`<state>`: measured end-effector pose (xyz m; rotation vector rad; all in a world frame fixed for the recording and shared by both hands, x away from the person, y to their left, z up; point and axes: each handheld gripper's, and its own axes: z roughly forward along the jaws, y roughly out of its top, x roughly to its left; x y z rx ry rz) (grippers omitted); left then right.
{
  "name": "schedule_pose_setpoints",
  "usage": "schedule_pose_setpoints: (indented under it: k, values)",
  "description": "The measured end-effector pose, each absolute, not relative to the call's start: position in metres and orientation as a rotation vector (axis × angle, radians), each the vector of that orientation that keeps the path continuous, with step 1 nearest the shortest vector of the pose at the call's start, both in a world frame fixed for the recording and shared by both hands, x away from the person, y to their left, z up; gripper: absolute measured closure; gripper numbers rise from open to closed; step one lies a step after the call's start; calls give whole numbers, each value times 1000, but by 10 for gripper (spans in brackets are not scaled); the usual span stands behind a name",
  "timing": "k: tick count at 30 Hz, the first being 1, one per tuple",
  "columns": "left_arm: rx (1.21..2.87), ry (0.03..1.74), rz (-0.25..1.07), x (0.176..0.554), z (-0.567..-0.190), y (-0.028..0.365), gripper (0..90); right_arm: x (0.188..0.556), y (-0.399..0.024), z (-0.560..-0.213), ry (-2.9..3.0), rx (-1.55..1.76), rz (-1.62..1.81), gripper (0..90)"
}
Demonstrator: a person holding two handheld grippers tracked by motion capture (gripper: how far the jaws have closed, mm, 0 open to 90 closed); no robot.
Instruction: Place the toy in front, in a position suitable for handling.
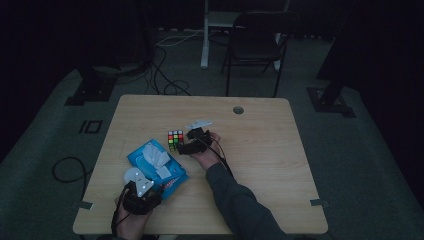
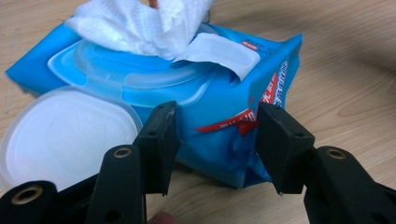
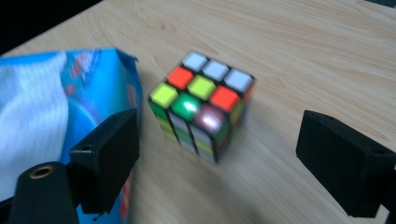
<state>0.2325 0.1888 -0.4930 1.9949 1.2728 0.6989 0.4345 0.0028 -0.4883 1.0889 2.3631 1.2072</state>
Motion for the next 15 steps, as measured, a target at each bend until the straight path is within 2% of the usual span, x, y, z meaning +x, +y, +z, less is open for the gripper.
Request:
schedule_pose_setpoints:
  k: [4,9,15]
  values:
    - [1986,1274,699,232,-494,192,508,439,15,-488,2355,1101,1205,130]
    - [1985,1269,685,233,-495,194,507,457,49,-494,2330,1160,1134,123]
    - [1981,1271,681,233,-496,198,505,468,57,-503,2380,1172,1055,138]
